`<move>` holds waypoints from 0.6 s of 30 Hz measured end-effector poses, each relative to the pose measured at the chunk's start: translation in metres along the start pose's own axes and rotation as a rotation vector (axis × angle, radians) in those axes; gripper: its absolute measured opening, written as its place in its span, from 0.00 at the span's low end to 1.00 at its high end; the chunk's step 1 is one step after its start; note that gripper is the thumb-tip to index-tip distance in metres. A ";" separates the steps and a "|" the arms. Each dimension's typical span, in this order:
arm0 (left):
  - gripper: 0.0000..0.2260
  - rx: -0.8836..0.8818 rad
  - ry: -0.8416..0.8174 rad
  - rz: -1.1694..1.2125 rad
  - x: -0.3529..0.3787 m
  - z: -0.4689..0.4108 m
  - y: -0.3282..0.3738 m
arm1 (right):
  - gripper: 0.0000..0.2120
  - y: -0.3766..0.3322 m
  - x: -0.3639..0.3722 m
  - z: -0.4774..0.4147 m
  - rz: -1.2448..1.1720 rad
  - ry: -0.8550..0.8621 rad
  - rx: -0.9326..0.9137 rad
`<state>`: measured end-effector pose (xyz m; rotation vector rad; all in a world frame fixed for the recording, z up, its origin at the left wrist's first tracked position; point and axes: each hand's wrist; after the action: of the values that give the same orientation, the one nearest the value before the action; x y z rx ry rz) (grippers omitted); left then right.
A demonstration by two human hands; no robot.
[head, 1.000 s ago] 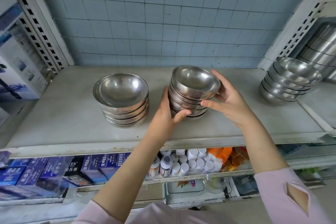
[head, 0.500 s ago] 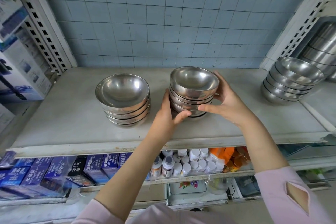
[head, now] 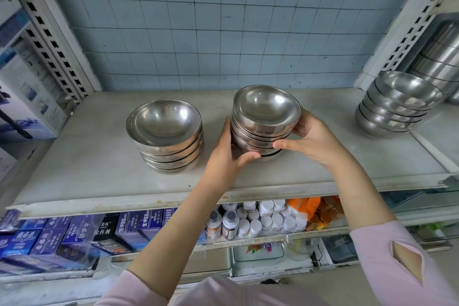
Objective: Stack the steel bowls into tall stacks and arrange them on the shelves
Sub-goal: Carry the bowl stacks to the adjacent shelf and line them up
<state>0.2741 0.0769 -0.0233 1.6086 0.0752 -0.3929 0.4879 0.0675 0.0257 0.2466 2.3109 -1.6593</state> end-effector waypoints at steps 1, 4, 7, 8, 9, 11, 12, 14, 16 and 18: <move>0.36 -0.002 -0.009 0.000 0.000 0.000 -0.001 | 0.38 0.000 0.000 0.000 0.000 0.003 -0.002; 0.39 -0.016 -0.037 0.012 -0.001 -0.002 -0.005 | 0.38 -0.001 0.000 0.000 0.006 0.007 -0.009; 0.40 -0.028 -0.046 0.005 -0.001 -0.003 -0.007 | 0.39 0.001 -0.001 -0.002 0.021 0.001 -0.023; 0.39 -0.037 -0.045 0.001 -0.001 -0.003 -0.007 | 0.39 0.001 -0.001 -0.002 0.029 0.000 -0.027; 0.38 -0.042 -0.041 -0.004 -0.001 -0.003 -0.007 | 0.40 0.002 -0.001 -0.003 0.037 0.000 -0.032; 0.38 -0.043 -0.037 -0.010 -0.001 -0.003 -0.008 | 0.42 0.001 0.000 -0.002 0.041 0.006 -0.032; 0.39 -0.043 -0.038 -0.011 -0.001 -0.003 -0.008 | 0.42 0.000 0.001 -0.001 0.037 0.010 -0.029; 0.40 -0.047 -0.035 -0.018 -0.001 -0.003 -0.008 | 0.43 -0.001 0.002 0.000 0.025 0.019 -0.022; 0.40 -0.041 -0.029 -0.031 -0.001 -0.004 -0.008 | 0.43 -0.002 0.003 0.001 0.014 0.028 -0.019; 0.39 -0.029 -0.025 -0.037 0.000 -0.004 -0.007 | 0.42 -0.002 0.004 0.002 0.003 0.033 -0.014</move>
<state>0.2725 0.0819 -0.0302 1.5753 0.0914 -0.4384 0.4839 0.0647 0.0260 0.2763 2.3440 -1.6487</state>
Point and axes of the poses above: each hand's wrist, its own z-axis away from the middle knuckle, its own x-axis out of the palm, y = z × x, and after that the axes turned 10 degrees about -x, right-handed
